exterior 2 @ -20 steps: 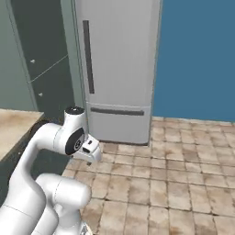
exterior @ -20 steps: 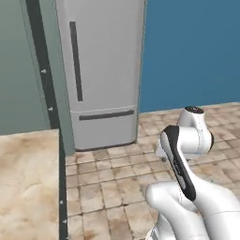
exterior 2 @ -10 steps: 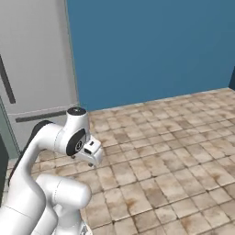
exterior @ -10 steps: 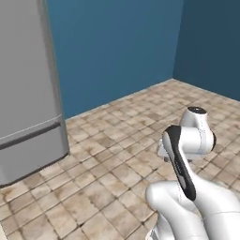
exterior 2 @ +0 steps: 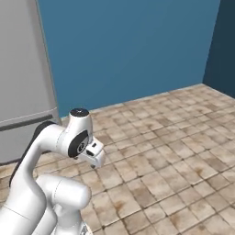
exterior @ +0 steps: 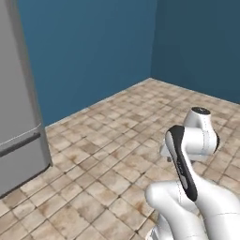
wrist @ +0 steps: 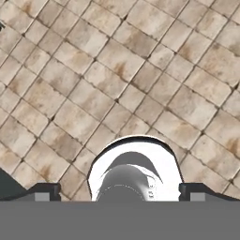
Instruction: Four empty soda cans are scattered around the kitchen. Gather all the cans and cluster them next to the stove for recycling.
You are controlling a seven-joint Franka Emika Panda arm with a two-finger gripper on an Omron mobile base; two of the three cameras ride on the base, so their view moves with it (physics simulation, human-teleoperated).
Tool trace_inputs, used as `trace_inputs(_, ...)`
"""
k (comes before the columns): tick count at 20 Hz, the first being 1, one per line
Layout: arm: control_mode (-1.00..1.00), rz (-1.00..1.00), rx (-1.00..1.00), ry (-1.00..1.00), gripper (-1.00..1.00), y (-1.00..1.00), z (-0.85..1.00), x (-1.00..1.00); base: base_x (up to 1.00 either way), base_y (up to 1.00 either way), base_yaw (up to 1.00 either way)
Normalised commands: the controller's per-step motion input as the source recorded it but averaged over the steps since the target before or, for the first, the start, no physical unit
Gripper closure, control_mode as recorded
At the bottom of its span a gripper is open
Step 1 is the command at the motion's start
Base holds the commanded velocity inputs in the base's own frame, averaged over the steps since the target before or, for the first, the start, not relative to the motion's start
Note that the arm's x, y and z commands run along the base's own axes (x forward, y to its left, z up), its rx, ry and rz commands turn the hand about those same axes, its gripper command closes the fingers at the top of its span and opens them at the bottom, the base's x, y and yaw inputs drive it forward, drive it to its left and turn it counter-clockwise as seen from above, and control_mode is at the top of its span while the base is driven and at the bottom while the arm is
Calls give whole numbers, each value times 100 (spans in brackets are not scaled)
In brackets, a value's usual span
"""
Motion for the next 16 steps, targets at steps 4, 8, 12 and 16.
trace_inputs(4, 100, 0, 0, 0, -100, 0, 0, 0, 40, -4, -42)
trace_inputs(8, 100, 0, 0, 0, -100, 0, 0, 0, 6, 0, -86)
trace_inputs(12, 100, 0, 0, 0, -100, 0, 0, 0, 0, 0, -99)
trace_inputs(16, 100, 0, 0, 0, -100, 0, 0, 0, 0, 0, -99)
